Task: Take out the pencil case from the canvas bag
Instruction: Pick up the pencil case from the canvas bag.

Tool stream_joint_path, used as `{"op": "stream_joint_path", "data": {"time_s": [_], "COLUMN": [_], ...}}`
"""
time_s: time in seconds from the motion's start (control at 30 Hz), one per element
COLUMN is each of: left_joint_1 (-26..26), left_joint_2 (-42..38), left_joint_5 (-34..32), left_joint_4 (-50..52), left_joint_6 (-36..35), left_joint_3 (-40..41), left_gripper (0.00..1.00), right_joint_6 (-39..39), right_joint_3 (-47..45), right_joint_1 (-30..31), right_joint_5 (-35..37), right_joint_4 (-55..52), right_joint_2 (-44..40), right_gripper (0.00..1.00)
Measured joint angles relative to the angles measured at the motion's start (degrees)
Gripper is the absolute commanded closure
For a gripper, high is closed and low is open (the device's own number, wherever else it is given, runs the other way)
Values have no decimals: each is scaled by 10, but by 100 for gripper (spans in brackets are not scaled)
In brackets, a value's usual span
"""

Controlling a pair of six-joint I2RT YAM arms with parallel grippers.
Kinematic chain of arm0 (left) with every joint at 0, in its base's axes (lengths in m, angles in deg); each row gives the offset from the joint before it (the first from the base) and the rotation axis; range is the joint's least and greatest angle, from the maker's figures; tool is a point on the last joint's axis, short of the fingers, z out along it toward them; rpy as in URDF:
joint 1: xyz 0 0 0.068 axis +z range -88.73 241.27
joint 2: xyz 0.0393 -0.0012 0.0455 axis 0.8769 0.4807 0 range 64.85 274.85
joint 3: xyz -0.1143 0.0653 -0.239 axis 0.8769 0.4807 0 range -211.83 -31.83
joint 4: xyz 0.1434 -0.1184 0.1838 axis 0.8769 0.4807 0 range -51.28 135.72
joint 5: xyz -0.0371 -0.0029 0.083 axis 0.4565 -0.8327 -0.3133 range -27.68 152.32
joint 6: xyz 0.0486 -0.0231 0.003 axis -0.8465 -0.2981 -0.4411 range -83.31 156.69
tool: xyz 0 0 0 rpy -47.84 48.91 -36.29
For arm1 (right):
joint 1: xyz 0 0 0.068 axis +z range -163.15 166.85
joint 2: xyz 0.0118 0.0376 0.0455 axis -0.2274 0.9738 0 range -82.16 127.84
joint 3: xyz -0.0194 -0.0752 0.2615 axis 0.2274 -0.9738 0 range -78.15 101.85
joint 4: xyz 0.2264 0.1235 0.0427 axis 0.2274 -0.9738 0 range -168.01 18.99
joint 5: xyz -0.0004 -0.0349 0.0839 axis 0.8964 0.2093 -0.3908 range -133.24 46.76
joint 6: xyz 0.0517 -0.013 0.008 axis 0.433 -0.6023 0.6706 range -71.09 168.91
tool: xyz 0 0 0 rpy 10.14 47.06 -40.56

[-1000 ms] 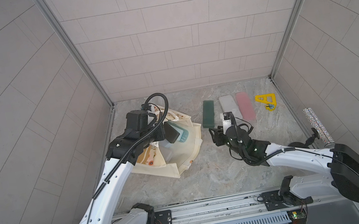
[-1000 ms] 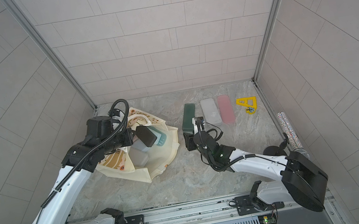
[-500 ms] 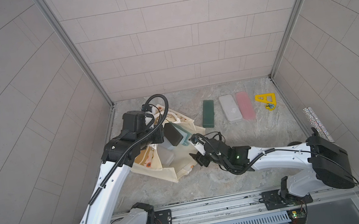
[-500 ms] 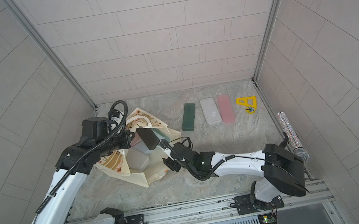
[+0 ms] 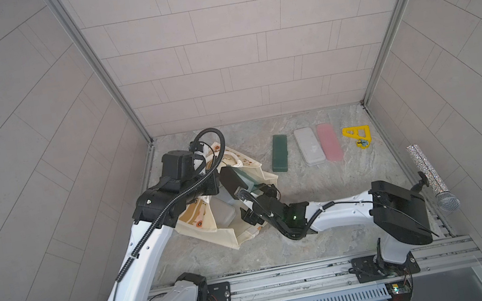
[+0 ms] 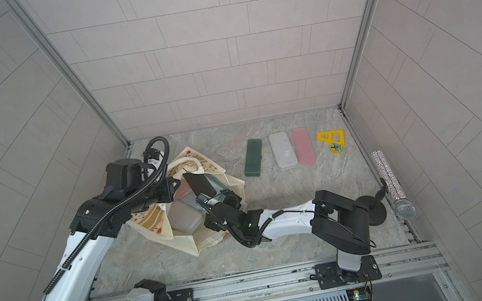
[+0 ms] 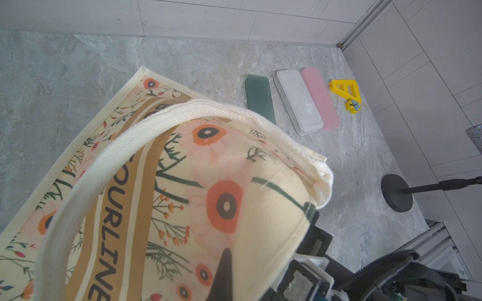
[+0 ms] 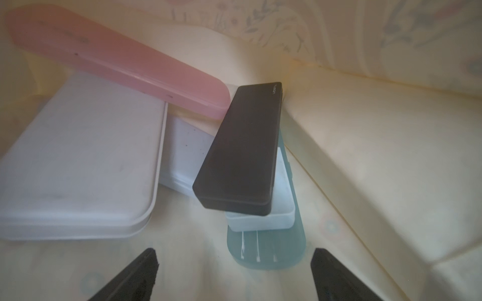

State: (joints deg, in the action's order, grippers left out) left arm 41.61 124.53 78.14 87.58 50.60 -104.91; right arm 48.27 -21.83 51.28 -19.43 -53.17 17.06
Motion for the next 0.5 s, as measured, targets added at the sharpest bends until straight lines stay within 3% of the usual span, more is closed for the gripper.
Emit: {"op": "stream_joint_path", "data": {"time_s": [0.5], "left_joint_1": [0], "left_joint_2": [-3], "left_joint_5": [10], "left_joint_4": [16], "left_joint_6": [0], "left_joint_3": [-9], "left_gripper": [100], "right_joint_6": [-61], "right_joint_3": [86], "right_joint_1": [5], "right_joint_5": [48], "right_joint_4": [16], "right_joint_2": [92], "right_gripper": [1]}}
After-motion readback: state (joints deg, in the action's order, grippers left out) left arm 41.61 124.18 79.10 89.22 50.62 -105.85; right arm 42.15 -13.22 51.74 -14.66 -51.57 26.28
